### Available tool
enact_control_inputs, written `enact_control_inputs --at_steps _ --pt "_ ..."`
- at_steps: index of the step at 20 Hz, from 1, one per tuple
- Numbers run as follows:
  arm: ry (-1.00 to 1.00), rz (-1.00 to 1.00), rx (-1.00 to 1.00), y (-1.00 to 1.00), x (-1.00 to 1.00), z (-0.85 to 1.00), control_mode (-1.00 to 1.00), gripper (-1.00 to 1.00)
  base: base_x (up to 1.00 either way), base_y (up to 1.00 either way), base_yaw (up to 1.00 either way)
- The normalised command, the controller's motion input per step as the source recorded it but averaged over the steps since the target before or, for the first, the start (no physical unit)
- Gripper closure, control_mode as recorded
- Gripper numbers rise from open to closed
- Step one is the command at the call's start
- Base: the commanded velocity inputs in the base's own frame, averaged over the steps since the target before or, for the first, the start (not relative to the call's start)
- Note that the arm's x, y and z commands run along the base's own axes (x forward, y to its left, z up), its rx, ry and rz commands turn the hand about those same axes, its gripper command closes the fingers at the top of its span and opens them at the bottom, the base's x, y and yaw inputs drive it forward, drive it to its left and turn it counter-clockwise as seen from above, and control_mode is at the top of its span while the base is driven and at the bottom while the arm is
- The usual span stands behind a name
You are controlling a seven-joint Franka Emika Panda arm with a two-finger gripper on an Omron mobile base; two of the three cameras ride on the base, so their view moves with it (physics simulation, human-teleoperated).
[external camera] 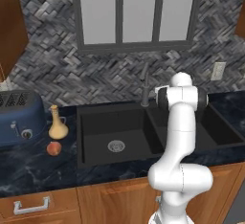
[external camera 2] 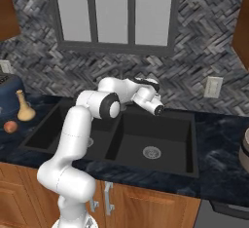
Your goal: Turn on the sink faucet. Then move the onion from the counter to the sink. Turn off the sink. Move the vegetable from the sink to the pot next to the stove. Finally move the pot to the rear left burner.
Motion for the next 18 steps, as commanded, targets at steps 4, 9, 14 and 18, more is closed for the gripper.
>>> enact_control_inputs --at_steps 4,9,14,18 --pt "0.02 -0.01 0.02 -0.55 0.0 -0.39 -1.0 1.0 0.0 0.0 0.0" --pt "0.05 -0.03 0.03 -0.59 -0.03 -0.39 -1.0 1.0 0.0 0.0 0.0" --pt "0.08 -0.05 0.06 -0.65 -0.12 -0.42 -1.0 1.0 0.0 0.0 0.0" --pt "0.07 -0.06 0.07 -0.68 -0.16 -0.43 -1.0 1.0 0.0 0.0 0.0"
